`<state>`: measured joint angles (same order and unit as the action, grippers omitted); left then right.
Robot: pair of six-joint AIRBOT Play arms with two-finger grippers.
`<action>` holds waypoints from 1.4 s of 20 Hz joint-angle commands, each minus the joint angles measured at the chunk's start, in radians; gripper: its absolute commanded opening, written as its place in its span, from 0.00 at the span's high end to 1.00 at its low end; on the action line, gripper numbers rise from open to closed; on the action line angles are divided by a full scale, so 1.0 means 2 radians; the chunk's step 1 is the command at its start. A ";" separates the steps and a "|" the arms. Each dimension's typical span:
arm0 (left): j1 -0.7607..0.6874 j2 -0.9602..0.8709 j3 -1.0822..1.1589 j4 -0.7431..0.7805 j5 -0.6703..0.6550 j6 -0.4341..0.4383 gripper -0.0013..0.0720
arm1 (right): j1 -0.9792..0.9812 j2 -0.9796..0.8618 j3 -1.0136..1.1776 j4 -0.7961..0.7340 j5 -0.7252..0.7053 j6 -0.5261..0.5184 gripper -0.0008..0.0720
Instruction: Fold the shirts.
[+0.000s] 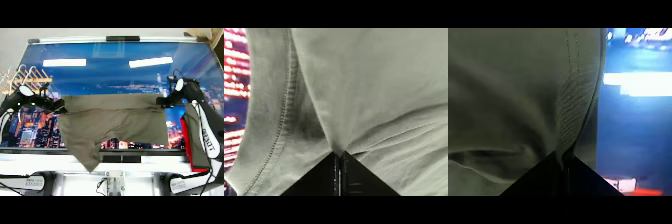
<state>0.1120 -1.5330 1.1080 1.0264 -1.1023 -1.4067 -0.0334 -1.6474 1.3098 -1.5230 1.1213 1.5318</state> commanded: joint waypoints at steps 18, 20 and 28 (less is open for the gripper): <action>0.103 0.312 -0.357 -0.048 -0.095 0.009 0.44 | -0.196 0.215 -0.015 0.010 0.181 -0.048 0.39; 0.091 0.311 -0.375 -0.047 -0.081 0.002 0.44 | -0.194 0.214 -0.015 0.027 0.184 -0.046 0.39; -0.016 0.310 -0.416 -0.047 0.005 -0.073 0.44 | -0.194 0.214 -0.015 0.033 0.171 -0.047 0.39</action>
<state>0.1410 -0.9138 0.3035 0.9222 -1.1587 -1.5009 -0.4213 -1.2194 1.2808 -1.4631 1.4761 1.4380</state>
